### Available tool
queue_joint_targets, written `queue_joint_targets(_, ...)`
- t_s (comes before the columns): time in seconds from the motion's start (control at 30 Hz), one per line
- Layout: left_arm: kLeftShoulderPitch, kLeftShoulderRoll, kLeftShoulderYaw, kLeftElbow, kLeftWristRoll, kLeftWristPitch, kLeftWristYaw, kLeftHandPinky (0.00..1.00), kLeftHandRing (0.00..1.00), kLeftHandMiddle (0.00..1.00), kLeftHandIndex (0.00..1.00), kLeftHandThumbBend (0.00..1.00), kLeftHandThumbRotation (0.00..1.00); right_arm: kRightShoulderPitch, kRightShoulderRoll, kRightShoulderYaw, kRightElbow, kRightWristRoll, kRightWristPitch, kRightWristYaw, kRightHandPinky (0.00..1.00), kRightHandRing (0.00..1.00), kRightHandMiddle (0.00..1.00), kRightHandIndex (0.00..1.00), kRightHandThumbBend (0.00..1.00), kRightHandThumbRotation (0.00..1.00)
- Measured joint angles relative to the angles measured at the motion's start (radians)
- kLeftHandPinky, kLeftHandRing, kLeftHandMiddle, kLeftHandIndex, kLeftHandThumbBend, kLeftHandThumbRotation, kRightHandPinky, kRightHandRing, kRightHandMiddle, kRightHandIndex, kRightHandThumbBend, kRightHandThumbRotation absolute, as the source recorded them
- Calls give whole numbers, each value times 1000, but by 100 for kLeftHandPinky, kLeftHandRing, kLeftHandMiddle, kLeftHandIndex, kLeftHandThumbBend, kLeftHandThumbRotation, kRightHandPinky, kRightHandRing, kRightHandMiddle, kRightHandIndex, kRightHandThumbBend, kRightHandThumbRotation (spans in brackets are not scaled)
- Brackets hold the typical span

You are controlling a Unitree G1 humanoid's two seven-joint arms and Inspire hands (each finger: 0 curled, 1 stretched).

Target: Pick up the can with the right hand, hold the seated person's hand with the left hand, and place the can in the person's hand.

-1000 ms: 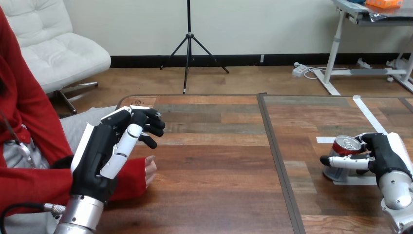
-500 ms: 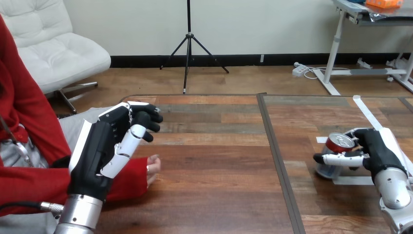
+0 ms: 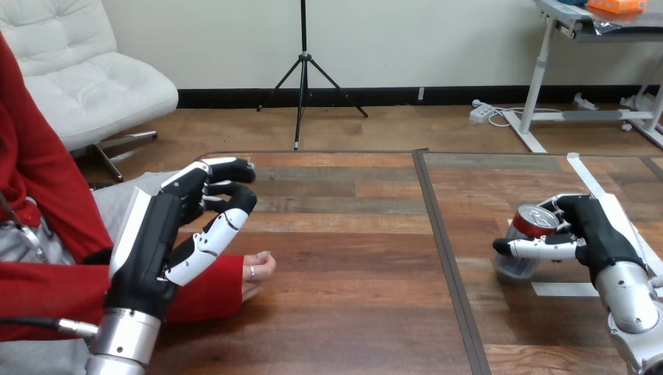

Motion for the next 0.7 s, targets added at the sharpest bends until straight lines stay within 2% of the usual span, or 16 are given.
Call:
queue_joint_targets(0.3,12,24,-2,-73,117,46,42,59,71,76,75,78,64,0,0,0,-35,5,-40,15,25,28,37,44,88,0)
queue_joint_targets(0.7,45,66,-12,-186,274,119,67,63,78,82,81,90,60,0,0,0,-100,19,-78,33,28,33,40,44,88,0)
